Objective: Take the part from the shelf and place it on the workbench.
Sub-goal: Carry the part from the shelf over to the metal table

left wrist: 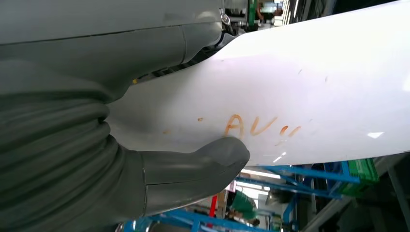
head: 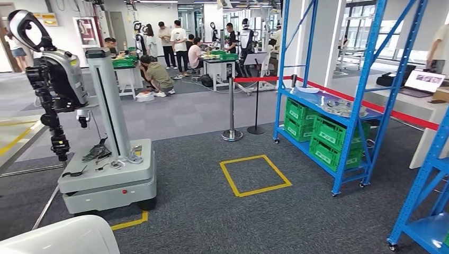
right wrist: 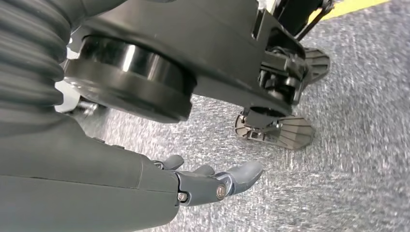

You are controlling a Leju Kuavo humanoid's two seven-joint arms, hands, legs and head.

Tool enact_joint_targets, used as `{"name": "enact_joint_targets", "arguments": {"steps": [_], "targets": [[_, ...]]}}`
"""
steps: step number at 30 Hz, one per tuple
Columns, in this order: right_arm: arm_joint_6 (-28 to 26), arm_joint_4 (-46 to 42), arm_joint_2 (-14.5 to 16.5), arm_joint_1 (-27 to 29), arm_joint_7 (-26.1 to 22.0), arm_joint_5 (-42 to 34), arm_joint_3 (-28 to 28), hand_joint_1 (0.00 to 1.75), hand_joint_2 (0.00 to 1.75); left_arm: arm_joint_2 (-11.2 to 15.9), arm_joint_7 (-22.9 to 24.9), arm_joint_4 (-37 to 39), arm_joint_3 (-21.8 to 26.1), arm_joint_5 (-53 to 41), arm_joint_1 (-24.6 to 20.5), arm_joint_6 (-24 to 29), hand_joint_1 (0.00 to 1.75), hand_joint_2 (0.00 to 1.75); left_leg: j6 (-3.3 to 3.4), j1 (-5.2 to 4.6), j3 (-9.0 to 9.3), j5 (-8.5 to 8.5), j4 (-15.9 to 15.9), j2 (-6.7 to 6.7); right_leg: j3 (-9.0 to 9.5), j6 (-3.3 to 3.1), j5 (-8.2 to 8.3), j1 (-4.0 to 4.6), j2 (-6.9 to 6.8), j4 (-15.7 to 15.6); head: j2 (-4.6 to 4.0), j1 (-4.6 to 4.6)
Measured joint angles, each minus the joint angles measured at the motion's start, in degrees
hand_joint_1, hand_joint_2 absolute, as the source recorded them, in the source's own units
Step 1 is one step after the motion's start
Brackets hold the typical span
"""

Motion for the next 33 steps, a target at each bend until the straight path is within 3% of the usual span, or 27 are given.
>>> {"name": "enact_joint_targets", "arguments": {"steps": [1, 3, 5, 6, 8, 9, 11, 13, 14, 15, 16, 17, 18, 20, 22, 23, 24, 26, 28, 30, 31, 33], "targets": [[0.18, 0.00, 0.02, -0.20, 0.31, 0.18, 0.09, 0.00, 1.75, -0.02, -0.06, -0.25, 0.36, -0.12, 0.31, 0.09, 1.54, 1.75, -0.19, 0.15, 0.66, 0.95, -0.86, 0.27, 0.02, 0.08, -0.06, -0.04, -0.89, 0.04, 0.00, 0.00], [0.58, 0.00, 0.08, -0.75, 0.66, 0.56, 0.36, 0.00, 1.75, -0.04, 0.32, -0.80, 0.92, -0.18, 0.59, 0.19, 1.54, 1.75, -0.44, 0.39, 4.83, 4.39, -8.22, 2.11, 0.13, 0.51, -0.34, -0.10, -2.46, 0.34, 0.00, 0.00], [0.76, -0.01, 0.12, -1.24, 0.58, 0.72, 0.63, 0.00, 1.75, -0.19, 0.99, -1.09, 1.10, -0.15, 0.60, 0.21, 1.54, 1.75, 0.00, 0.31, 8.25, 6.44, -14.33, 4.14, 0.26, 1.24, -0.78, 0.06, -3.62, 0.80, 0.00, 0.01], [0.77, -0.01, 0.12, -1.44, 0.55, 0.61, 0.72, 0.00, 1.75, -0.31, 1.19, -1.14, 1.19, -0.15, 0.57, 0.22, 1.54, 1.75, 0.43, 0.19, 8.74, 6.64, -15.32, 4.48, 0.35, 1.60, -0.91, 0.17, -4.12, 0.94, 0.01, 0.02], [0.65, -0.05, 0.12, -1.78, 0.56, 0.21, 0.80, 0.00, 1.75, -0.50, 1.36, -1.35, 1.41, -0.23, 0.53, 0.23, 1.54, 1.75, 1.39, 0.02, 8.54, 6.85, -15.26, 3.19, 0.59, 2.28, -0.98, 0.11, -5.08, 0.88, 0.01, 0.04], [0.60, -0.07, 0.13, -1.92, 0.57, -0.01, 0.81, 0.00, 1.75, -0.59, 1.39, -1.58, 1.54, -0.37, 0.46, 0.23, 1.54, 1.75, 1.77, 0.06, 8.47, 6.98, -15.36, 2.57, 0.67, 2.66, -1.23, -0.05, -4.63, 1.06, 0.01, 0.04], [0.57, -0.11, 0.13, -2.04, 0.53, -0.23, 0.81, 0.00, 1.75, -0.92, 1.76, -2.15, 1.67, -0.59, -0.04, 0.25, 1.54, 1.75, 2.47, 0.33, 8.43, 7.32, -15.63, 1.30, -0.40, 3.26, -3.31, -0.37, -1.58, 3.94, 0.00, 0.06], [0.58, -0.11, 0.13, -1.80, 0.49, -0.30, 0.81, 0.00, 1.75, -1.34, 2.38, -2.39, 1.69, -0.66, -0.58, 0.27, 1.54, 1.75, 2.90, 0.37, 8.23, 7.51, -15.64, -0.10, -3.91, 3.43, -6.94, -0.46, 1.55, 11.34, 0.00, 0.08], [0.60, -0.11, 0.13, -1.59, 0.46, -0.29, 0.81, 0.00, 1.75, -1.47, 2.62, -2.38, 1.69, -0.66, -0.70, 0.27, 1.54, 1.75, 3.02, 0.31, 8.12, 7.56, -15.59, -0.91, -5.83, 3.40, -8.21, -0.42, 2.06, 15.01, 0.00, 0.09], [0.60, -0.11, 0.13, -1.37, 0.42, -0.30, 0.81, 0.00, 1.75, -1.55, 2.76, -2.35, 1.70, -0.69, -0.72, 0.27, 1.54, 1.75, 3.07, 0.24, 8.03, 7.60, -15.53, -1.75, -7.09, 3.30, -8.48, -0.39, 2.24, 17.16, 0.00, 0.09], [0.60, -0.11, 0.13, -1.23, 0.38, -0.34, 0.81, 0.00, 1.75, -1.59, 2.85, -2.29, 1.70, -0.76, -0.74, 0.27, 1.54, 1.75, 3.06, 0.20, 7.97, 7.64, -15.45, -2.61, -7.28, 3.12, -7.59, -0.36, 2.37, 17.05, 0.00, 0.08], [0.61, -0.11, 0.13, -1.17, 0.34, -0.45, 0.81, 0.00, 1.75, -1.63, 2.88, -2.21, 1.70, -0.87, -0.82, 0.27, 1.54, 1.75, 3.00, 0.18, 7.95, 7.69, -15.38, -3.48, -6.25, 2.86, -5.66, -0.35, 2.71, 14.47, 0.00, 0.09], [0.61, -0.11, 0.13, -1.16, 0.32, -0.57, 0.81, 0.00, 1.75, -1.71, 2.86, -2.14, 1.70, -0.99, -0.97, 0.27, 1.54, 1.75, 2.90, 0.19, 7.93, 7.76, -15.34, -4.31, -4.44, 2.56, -3.40, -0.36, 3.56, 10.42, 0.00, 0.08], [0.62, -0.11, 0.10, -1.19, 0.29, -0.78, 0.81, 0.00, 1.75, -1.91, 2.61, -2.01, 1.72, -1.29, -1.38, 0.27, 1.54, 1.75, 2.40, 0.17, 7.75, 7.92, -15.25, -5.81, -1.28, 2.19, -0.65, -0.29, 6.01, 3.33, 0.00, 0.08], [0.65, -0.11, 0.07, -1.11, 0.13, -0.72, 0.81, 0.00, 1.75, -2.03, 2.31, -1.95, 1.73, -1.50, -1.59, 0.27, 1.54, 1.75, 1.61, 0.25, 7.41, 8.18, -15.40, -7.01, -0.55, 2.05, -0.44, 0.00, 6.78, 1.39, 0.00, 0.08], [0.65, -0.11, 0.07, -1.05, -0.05, -0.61, 0.81, 0.00, 1.75, -2.05, 2.24, -1.93, 1.76, -1.54, -1.57, 0.27, 1.54, 1.75, 1.17, 0.34, 7.15, 8.37, -15.61, -7.67, -0.53, 1.82, -0.23, 0.06, 6.11, 1.21, 0.00, 0.08], [0.63, -0.11, 0.07, -1.06, -0.29, -0.46, 0.81, 0.00, 1.75, -2.04, 2.20, -1.90, 1.80, -1.54, -1.46, 0.27, 1.54, 1.75, 0.85, 0.39, 6.95, 8.40, -15.58, -7.47, -0.48, 1.49, -0.01, 0.00, 5.35, 0.97, 0.00, 0.07], [0.60, -0.11, 0.01, -1.10, -0.73, -0.21, 0.81, 0.00, 1.75, -2.01, 2.14, -1.74, 1.89, -1.48, -1.42, 0.27, 1.54, 1.75, 0.38, 0.20, 5.67, 6.75, -13.35, -4.51, -0.33, 0.64, 0.41, -0.19, 3.80, 0.38, 0.00, 0.01], [0.65, -0.11, -0.05, -0.96, -0.72, -0.12, 0.81, 0.00, 1.75, -2.02, 1.78, -1.51, 1.90, -1.43, -1.47, 0.27, 1.54, 1.75, 0.05, 0.07, 2.84, 2.78, -6.86, -0.85, -0.32, 0.10, 0.47, -0.06, 2.11, 0.18, 0.00, -0.05], [0.73, -0.11, -0.13, -0.70, -0.51, -0.12, 0.81, 0.00, 1.75, -2.07, 1.32, -1.34, 1.90, -1.43, -1.39, 0.32, 1.54, 1.75, -0.29, 0.16, 0.25, 0.16, -0.60, 0.04, -0.36, -0.03, 0.37, 0.06, 0.21, 0.23, 0.00, -0.05], [0.77, -0.11, -0.16, -0.63, -0.47, -0.12, 0.81, 0.00, 1.75, -2.07, 1.18, -1.31, 1.90, -1.44, -1.35, 0.36, 1.54, 1.75, -0.39, 0.19, 0.26, 0.39, -0.06, 0.22, -0.36, 0.00, 0.31, 0.07, -0.72, 0.25, 0.00, -0.05], [0.78, -0.11, -0.17, -0.65, -0.48, -0.12, 0.81, 0.00, 1.75, -2.07, 1.04, -1.32, 1.90, -1.48, -1.36, 0.43, 1.54, 1.75, -0.45, 0.20, 3.65, 3.46, -5.58, 1.39, -0.21, 0.25, 0.11, 0.04, -2.34, 0.37, 0.00, -0.05]]}}
